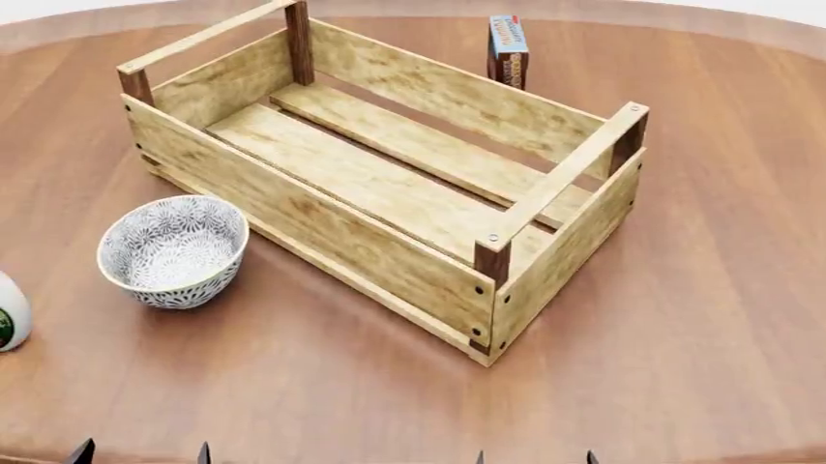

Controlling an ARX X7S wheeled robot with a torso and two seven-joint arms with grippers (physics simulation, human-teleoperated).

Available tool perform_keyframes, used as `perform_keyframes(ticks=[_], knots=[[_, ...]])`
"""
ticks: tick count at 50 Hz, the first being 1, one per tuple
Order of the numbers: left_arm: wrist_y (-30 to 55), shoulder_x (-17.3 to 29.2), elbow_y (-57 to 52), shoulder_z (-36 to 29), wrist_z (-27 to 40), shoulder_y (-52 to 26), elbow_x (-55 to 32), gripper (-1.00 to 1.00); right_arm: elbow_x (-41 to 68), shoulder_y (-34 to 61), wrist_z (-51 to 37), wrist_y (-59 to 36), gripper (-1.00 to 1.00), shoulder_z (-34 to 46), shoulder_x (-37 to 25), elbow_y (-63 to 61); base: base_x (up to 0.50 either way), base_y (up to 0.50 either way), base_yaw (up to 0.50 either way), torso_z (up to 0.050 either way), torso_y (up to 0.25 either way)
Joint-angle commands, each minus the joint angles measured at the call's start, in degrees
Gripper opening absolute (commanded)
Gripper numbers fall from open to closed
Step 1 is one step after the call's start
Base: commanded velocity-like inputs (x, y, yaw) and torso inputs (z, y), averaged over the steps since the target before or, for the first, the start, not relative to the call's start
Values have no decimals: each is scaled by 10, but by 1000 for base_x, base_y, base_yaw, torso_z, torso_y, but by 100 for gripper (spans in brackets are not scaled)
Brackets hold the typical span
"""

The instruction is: Pick up the salad dressing and put it in the tray.

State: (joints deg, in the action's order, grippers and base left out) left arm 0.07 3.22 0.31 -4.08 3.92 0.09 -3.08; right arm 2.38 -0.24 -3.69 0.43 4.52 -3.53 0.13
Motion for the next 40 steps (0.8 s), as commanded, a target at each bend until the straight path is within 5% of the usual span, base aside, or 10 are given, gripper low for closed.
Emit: perform_keyframes(ticks=[1,25,33,40], knots=[[-1,11,3,-11,11,0,-10,100,5,-1,-9,7,100,16,-10,1,0,500,0,0,0],[7,27,7,-32,31,-7,-19,100,14,2,-32,11,100,34,-25,-2,0,500,0,0,0],[37,30,-13,-28,73,-19,4,100,-37,9,-61,8,100,51,-35,-7,2,10,0,0,0],[128,62,-173,-41,57,-32,5,100,-59,35,-79,-53,100,42,-47,-96,492,-99,0,0,0]])
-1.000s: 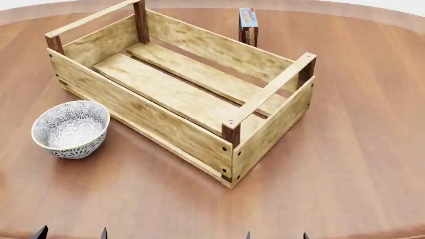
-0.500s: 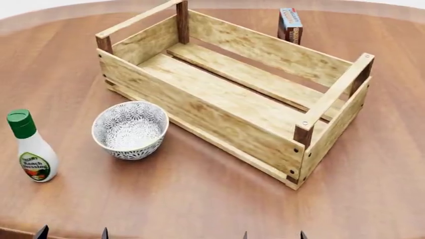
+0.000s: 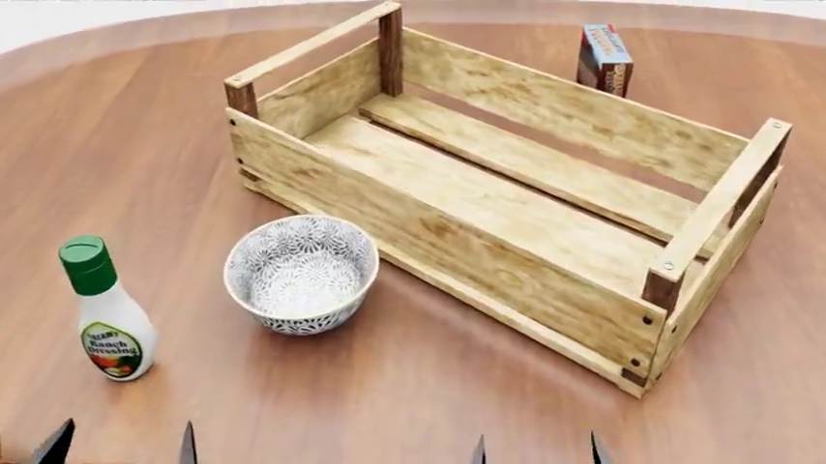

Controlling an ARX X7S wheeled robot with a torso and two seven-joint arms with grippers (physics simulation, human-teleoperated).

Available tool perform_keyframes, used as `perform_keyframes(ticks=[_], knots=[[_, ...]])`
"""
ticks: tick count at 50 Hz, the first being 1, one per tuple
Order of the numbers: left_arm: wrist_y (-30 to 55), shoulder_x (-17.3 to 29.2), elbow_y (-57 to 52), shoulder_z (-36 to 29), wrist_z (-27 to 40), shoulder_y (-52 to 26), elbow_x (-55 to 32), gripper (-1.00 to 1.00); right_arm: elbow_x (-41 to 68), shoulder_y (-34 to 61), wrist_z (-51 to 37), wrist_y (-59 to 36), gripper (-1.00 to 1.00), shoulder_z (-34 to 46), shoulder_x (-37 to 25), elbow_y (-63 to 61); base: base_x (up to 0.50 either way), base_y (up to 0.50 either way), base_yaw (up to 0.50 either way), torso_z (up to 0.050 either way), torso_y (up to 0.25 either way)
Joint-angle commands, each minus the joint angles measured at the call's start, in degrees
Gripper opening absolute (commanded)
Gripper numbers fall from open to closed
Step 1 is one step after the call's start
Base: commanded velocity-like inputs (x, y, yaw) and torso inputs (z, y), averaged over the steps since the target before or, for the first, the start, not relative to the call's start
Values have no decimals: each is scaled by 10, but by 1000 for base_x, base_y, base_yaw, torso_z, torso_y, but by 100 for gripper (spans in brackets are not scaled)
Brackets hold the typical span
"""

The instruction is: Pick up the salad dressing and put it in the tray.

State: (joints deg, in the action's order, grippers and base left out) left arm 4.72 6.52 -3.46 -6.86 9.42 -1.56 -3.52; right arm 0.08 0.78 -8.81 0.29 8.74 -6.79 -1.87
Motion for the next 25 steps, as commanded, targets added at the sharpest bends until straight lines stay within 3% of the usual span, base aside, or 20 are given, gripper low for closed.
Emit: perform_keyframes(ticks=[1,8,25], knots=[[89,32,-152,-15,1,-17,12,100,-36,27,-27,-59,100,-2,-16,-90,500,-12,0,0,0],[201,52,-273,2,-16,-56,-22,100,-21,62,-20,-178,100,-27,-26,-220,500,0,0,0,0],[231,61,-308,18,-6,-68,-35,100,-22,74,-24,-213,100,-34,-43,-271,500,0,0,0,0]])
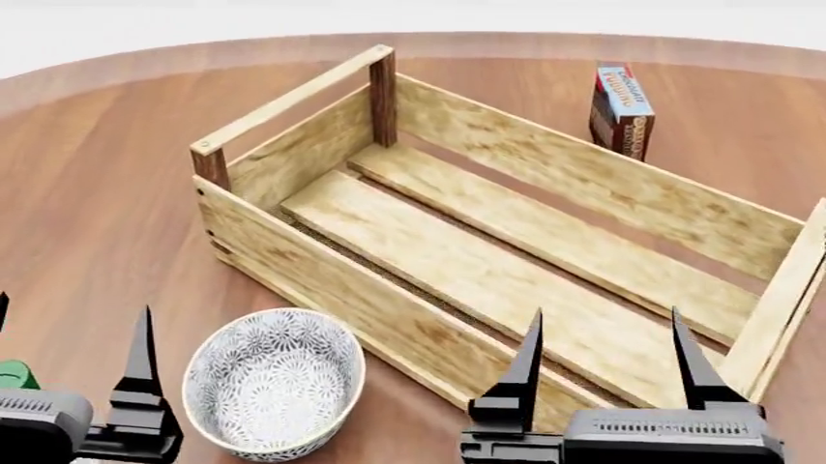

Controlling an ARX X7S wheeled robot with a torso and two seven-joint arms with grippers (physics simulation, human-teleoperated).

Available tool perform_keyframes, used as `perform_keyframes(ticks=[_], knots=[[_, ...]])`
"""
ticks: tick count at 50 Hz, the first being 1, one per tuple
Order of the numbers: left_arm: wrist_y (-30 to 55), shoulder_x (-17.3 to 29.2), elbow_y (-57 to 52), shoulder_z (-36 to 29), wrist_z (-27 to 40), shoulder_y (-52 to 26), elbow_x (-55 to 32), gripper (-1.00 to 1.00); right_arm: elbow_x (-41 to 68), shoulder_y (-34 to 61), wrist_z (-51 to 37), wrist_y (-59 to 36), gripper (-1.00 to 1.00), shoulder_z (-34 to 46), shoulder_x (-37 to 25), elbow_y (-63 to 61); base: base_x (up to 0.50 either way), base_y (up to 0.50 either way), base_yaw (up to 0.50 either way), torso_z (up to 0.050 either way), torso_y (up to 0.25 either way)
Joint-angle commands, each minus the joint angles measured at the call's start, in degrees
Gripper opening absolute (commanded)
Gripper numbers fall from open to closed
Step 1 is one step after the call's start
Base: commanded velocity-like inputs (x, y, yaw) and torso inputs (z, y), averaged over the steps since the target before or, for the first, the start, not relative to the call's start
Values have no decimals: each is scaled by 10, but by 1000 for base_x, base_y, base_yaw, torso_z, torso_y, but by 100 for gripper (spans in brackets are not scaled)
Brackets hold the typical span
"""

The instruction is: Pick up the salad dressing and put it in the tray.

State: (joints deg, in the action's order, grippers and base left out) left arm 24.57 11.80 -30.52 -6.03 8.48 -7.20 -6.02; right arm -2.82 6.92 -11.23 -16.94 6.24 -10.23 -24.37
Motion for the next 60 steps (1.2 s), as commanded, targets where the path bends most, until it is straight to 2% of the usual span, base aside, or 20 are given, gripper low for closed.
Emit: perform_keyframes(ticks=[1,9,22,24,30,60], knots=[[33,9,-39,10,3,-12,-12,100,10,14,1,-46,100,-10,-9,-50,500,0,0,0,0],[41,13,-49,19,6,-19,-20,100,38,36,8,-85,100,-34,-12,-89,500,0,0,0,0],[34,16,-46,17,10,-18,-21,100,57,47,-8,-94,100,-51,0,-78,490,-2,0,0,1],[34,17,-47,16,10,-17,-21,100,65,34,-10,-46,100,-62,5,-77,25,0,0,0,0],[28,19,-44,13,13,-14,-19,100,90,28,0,-39,100,-68,4,-75,0,0,0,0,0],[16,26,-44,11,23,-11,-25,100,100,22,-7,-27,100,-62,-8,-77,0,0,495,0,0]])
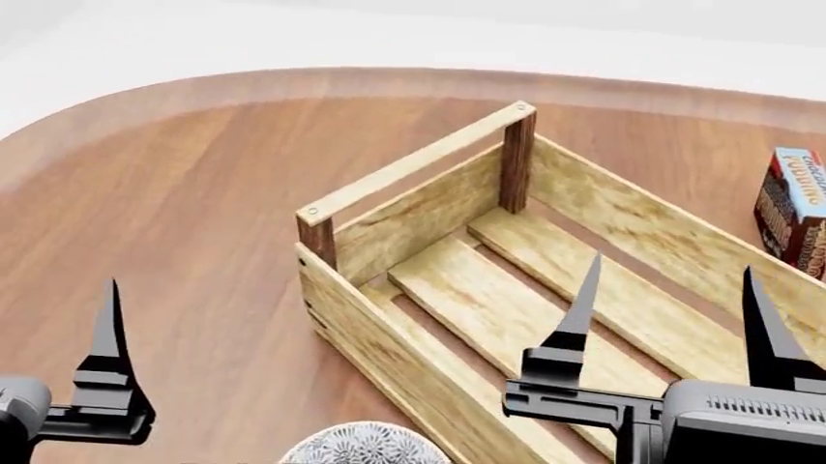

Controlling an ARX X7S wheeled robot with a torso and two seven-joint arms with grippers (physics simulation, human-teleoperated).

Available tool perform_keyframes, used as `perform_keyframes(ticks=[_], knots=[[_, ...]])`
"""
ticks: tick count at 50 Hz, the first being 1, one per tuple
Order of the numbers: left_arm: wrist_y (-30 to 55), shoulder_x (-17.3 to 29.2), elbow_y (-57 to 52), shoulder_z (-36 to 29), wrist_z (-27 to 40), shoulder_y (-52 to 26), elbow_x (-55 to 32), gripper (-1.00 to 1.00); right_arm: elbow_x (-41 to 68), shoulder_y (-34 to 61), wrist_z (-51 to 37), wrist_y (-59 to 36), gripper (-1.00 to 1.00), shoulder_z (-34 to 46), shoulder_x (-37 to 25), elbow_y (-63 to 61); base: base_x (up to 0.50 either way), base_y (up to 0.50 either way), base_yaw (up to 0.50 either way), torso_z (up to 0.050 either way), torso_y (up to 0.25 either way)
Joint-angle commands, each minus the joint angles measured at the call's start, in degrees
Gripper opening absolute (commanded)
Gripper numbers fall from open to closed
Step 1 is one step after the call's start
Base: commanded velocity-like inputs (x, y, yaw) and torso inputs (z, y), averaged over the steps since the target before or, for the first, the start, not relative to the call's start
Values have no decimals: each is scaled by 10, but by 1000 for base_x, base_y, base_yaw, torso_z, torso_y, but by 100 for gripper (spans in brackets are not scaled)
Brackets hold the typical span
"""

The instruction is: Pick up the salad dressing and put it in the tray.

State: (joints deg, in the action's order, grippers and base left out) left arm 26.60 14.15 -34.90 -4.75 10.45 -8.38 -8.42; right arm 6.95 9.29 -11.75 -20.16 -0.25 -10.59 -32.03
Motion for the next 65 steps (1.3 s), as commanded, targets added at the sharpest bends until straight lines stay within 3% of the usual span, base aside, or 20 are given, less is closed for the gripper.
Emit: perform_keyframes(ticks=[1,65], knots=[[-5,3,0,-2,4,1,-2,100,4,-2,-2,4,100,3,-5,-1,0,0,500,0,0],[-14,18,5,-12,18,3,-17,100,1,-11,-17,18,100,51,-40,16,-3,4,475,0,0]])
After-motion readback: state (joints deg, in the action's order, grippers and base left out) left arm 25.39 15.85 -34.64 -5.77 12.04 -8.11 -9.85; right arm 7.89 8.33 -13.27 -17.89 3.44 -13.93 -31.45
